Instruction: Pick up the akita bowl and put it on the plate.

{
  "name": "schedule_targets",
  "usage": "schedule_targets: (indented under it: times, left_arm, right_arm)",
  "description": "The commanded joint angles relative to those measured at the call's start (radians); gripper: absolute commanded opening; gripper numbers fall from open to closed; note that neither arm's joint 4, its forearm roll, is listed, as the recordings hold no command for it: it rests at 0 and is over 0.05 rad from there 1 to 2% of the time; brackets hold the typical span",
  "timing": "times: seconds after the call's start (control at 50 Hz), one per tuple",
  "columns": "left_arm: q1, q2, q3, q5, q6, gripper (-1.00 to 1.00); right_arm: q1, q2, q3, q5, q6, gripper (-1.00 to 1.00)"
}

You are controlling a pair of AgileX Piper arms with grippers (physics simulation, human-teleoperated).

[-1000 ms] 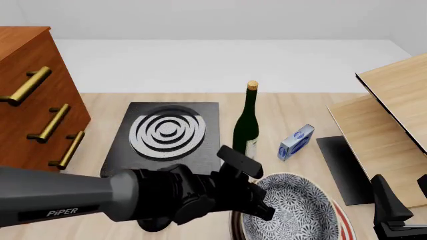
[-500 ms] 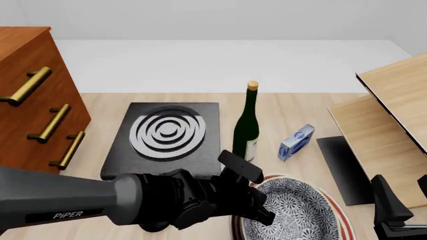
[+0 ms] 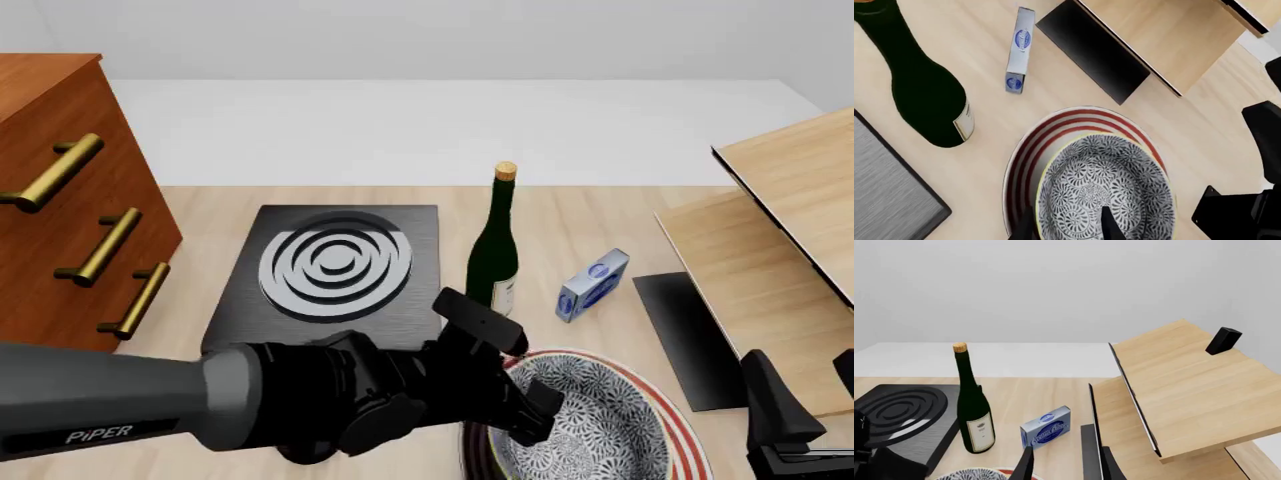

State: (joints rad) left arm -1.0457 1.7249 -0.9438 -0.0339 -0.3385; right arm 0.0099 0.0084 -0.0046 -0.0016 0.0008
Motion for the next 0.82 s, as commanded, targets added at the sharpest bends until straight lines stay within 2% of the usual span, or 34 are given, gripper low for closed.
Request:
schedule_targets:
  times: [0.02,0.36,0.6,0.7,0.82]
  left_arm:
    - [0.021,-0.081,-0.033,0.051,0.048,1.0]
    - [0.086,-0.242,-0.1,0.164,0.125,1.0]
    - [0.108,-0.304,-0.094,0.187,0.148,1.0]
    - [0.129,-0.347,-0.081,0.175,0.188,1.0]
    - [0.149,-0.395,-0.067,0.182,0.182,1.0]
  right_arm:
    - [0.001,-0.001,0.0,0.001,0.0,1.0]
    - [0.001,-0.001,-0.002,0.003,0.0,1.0]
    - [0.001,0.001,-0.002,0.001,0.0,1.0]
    - [0.001,0.003,-0.001,-0.002,0.0,1.0]
    - [0.001,0.0,-0.001,0.001,0.0,1.0]
